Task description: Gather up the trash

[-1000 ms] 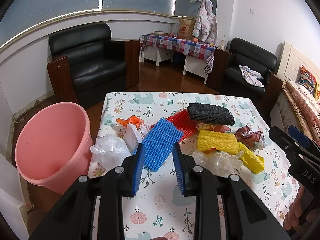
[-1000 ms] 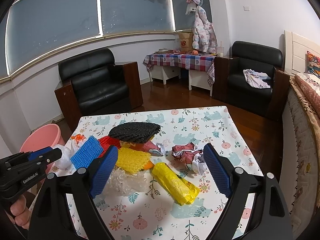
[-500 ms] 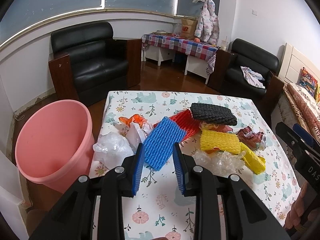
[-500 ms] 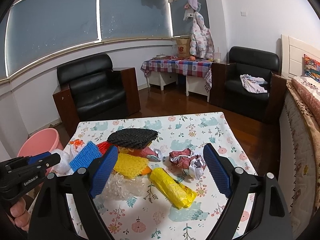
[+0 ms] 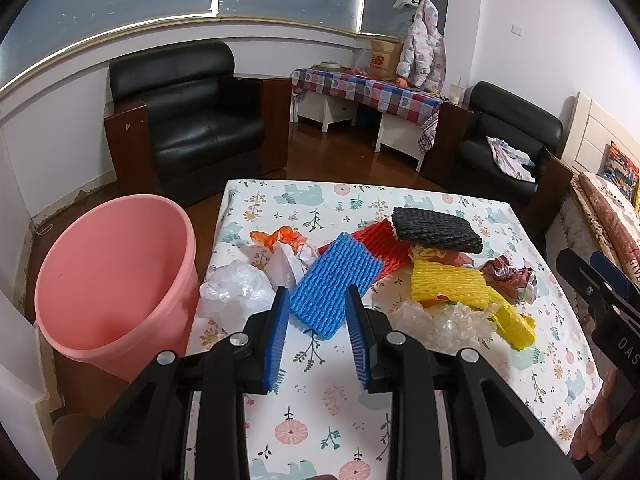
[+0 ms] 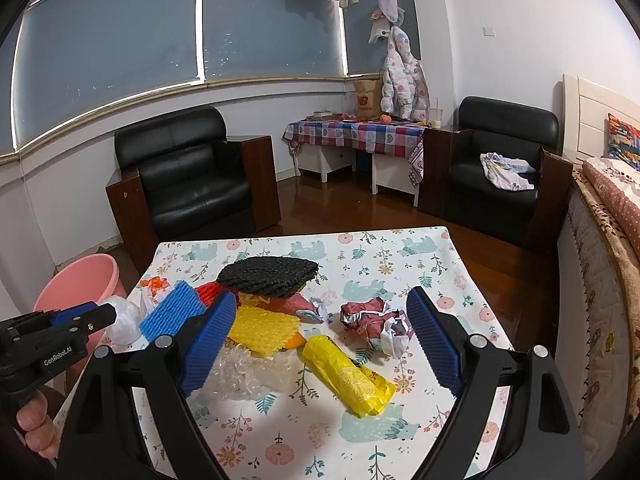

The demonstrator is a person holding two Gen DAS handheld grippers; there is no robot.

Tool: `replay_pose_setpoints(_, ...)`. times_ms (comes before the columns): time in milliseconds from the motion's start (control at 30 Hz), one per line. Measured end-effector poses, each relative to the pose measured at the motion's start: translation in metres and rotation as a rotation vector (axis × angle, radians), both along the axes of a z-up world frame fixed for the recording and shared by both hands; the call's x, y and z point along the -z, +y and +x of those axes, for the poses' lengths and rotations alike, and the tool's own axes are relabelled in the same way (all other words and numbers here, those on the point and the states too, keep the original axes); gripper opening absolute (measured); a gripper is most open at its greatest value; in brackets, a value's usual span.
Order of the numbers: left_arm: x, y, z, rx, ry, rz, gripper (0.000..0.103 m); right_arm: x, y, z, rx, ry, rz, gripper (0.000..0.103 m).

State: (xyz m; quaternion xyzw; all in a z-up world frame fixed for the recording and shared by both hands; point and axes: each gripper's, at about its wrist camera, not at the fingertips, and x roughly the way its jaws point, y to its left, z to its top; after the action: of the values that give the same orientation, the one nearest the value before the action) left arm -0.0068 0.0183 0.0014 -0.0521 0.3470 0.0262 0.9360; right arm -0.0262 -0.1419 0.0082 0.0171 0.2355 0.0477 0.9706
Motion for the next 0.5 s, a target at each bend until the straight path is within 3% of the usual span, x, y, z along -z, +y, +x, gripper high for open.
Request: replay_pose_setpoints(500, -0.0002, 0.0057, -0.0022, -0.011, -0.004, -0.011, 0.028, -0.0006, 0.0085, -0.0022, -0.012, -0.006, -0.017, 0.088)
